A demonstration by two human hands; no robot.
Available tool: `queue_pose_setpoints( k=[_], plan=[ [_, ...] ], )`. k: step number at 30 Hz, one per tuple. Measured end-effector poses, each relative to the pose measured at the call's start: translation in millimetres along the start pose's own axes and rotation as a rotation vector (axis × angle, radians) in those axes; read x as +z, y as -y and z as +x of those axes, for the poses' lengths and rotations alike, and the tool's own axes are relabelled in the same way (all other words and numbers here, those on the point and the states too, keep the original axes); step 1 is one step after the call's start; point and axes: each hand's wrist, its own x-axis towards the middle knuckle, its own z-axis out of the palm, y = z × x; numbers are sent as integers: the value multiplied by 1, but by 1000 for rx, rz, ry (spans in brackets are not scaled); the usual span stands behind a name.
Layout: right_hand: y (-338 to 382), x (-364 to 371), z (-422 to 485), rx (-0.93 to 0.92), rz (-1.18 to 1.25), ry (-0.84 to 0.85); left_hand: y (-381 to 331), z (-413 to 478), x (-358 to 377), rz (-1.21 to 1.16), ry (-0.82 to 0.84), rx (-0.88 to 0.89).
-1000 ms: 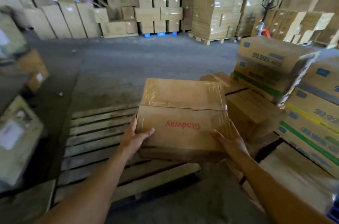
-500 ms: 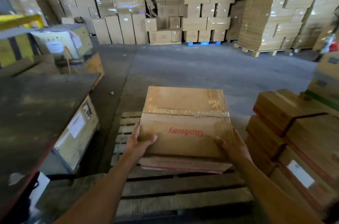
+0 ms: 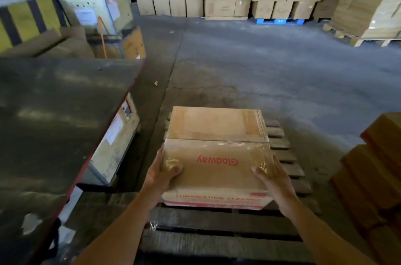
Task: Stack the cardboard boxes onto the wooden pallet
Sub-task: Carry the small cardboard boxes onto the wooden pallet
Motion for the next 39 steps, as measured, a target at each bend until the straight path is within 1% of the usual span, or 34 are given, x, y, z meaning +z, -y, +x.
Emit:
queue_pose_setpoints(
  k=[3,5,7,13,16,22,26,29,34,39],
  plan=[
    [3,17,53,34,52,74,-1,39,-3,37,-61,-60],
    [10,27,88,36,83,128,-6,68,-4,46,-85,-61],
    [14,38,124,43,104,143,-11,99,-9,54,-99,-51],
    [30,86,218,44,149,168,-17,203,-31,57,-52,-41],
    [27,124,275,54,146,167,0,272,-48,46,-28,-62],
    [-21,233,408,163,162,111,77,442,-87,26,-14,-169],
    [-66,306,495,215,72,69,141,554,-110,28,-11,-242],
    [-108,350,555,240,0,46,190,622,-124,41,-7,-255],
    [-165,401,622,219,-6,5,258,698,-140,87,-22,-207],
    [-202,430,660,185,10,5,304,737,-144,164,-32,-173]
  ],
)
